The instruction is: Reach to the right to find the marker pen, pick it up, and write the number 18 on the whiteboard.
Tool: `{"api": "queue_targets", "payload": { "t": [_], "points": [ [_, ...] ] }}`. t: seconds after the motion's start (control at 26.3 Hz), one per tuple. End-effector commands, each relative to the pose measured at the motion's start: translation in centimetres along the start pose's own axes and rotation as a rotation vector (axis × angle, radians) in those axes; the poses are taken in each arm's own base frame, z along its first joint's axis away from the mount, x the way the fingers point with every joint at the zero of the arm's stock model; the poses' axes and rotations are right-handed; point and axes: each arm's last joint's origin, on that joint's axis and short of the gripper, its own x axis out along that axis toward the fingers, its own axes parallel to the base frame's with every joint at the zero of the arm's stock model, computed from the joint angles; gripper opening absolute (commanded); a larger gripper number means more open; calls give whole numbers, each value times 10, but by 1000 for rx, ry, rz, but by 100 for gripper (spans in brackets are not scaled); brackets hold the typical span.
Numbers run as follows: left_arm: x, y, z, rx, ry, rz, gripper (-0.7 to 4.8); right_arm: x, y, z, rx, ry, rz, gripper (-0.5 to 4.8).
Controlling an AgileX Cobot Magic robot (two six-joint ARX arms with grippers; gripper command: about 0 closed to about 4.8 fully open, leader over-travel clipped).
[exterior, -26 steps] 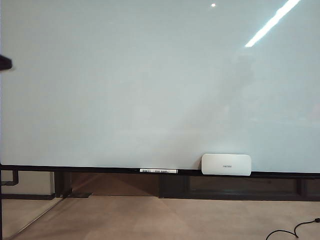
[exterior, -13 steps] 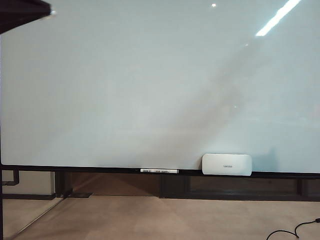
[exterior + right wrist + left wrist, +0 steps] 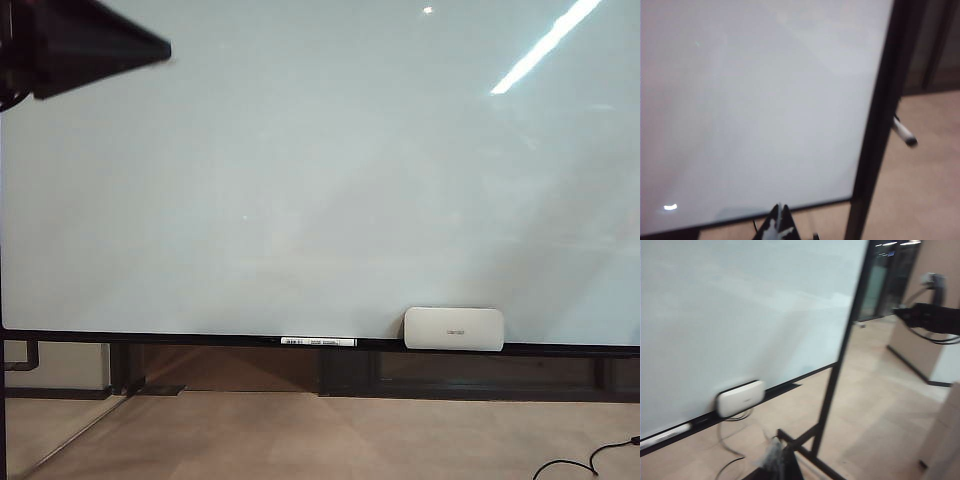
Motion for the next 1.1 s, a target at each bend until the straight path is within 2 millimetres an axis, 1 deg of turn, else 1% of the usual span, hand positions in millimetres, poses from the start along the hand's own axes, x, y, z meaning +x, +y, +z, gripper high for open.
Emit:
{"api": "queue_targets", "payload": {
  "t": [0.04,0.08,0.11,0.15,0.19,0.38,0.49,0.53,0.57,0.65,0.68,0.72,0.76,0.95,1.03,1.1],
  "points": [
    [3,4,-2,31,4,57,-5,3,-14,-5,-2,-11,-6,41],
    [4,6,-4,27,14,84,-5,3,-21,-7,-5,-17,-26,58],
    [5,7,-6,26,20,98,-5,3,-24,-8,-12,-24,-37,63],
    [6,9,-9,42,33,111,-5,3,-28,-9,-37,-31,-44,109],
    [7,10,-10,46,37,111,-5,4,-31,-11,-47,-29,-52,122],
    [16,18,-21,60,48,104,-5,7,-37,-21,-143,14,-94,122],
    [19,21,-22,76,51,103,-5,12,-41,-25,-175,31,-100,120],
    [20,21,-22,83,51,96,-5,16,-47,-29,-169,48,-92,9],
    [20,21,-22,92,52,84,-5,18,-50,-30,-167,51,-82,4],
    [20,21,-22,110,54,78,-5,27,-61,-35,-153,63,-22,3],
    [20,21,-22,113,54,78,-5,34,-70,-36,-137,57,54,3],
    [20,21,-22,113,54,78,-5,36,-75,-38,-124,57,76,3],
    [20,21,-22,120,55,78,-5,38,-86,-37,-111,47,117,3],
    [20,21,-23,118,63,78,-5,44,-120,-41,-66,48,114,3],
    [20,21,-24,115,69,79,-5,47,-134,-46,-38,51,120,2],
    [20,21,-24,112,72,81,-5,53,-149,-56,6,61,99,2]
  ]
}}
